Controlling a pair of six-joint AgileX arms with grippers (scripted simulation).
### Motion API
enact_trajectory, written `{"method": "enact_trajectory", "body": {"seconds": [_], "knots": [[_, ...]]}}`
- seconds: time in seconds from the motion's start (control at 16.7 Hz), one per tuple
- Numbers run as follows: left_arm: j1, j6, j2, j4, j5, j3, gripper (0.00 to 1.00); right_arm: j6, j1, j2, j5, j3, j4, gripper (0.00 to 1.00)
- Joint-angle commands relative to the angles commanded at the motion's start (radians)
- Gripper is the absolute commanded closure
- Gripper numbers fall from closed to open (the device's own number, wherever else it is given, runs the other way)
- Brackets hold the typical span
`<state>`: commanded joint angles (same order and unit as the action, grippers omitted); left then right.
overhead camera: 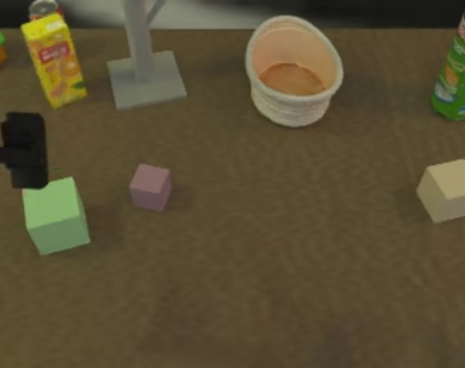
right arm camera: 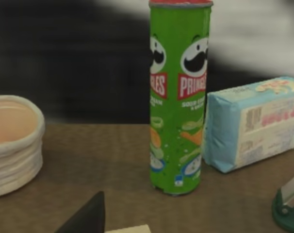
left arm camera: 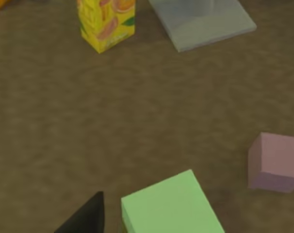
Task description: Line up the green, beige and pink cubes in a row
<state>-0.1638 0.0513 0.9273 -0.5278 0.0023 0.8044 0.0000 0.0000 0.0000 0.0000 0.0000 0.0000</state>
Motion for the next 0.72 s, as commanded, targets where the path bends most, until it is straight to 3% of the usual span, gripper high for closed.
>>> {"method": "enact_trajectory", "body": {"seconds": [0.36,0.72], "knots": [[-0.108,0.030,0.663,-0.362,-0.001,0.513,0.00,0.000,0.000,0.000,0.000,0.000,0.000,0.00],[-0.188,0.057,1.127,-0.618,0.000,0.918,0.00,0.000,0.000,0.000,0.000,0.000,0.000,0.00]]}}
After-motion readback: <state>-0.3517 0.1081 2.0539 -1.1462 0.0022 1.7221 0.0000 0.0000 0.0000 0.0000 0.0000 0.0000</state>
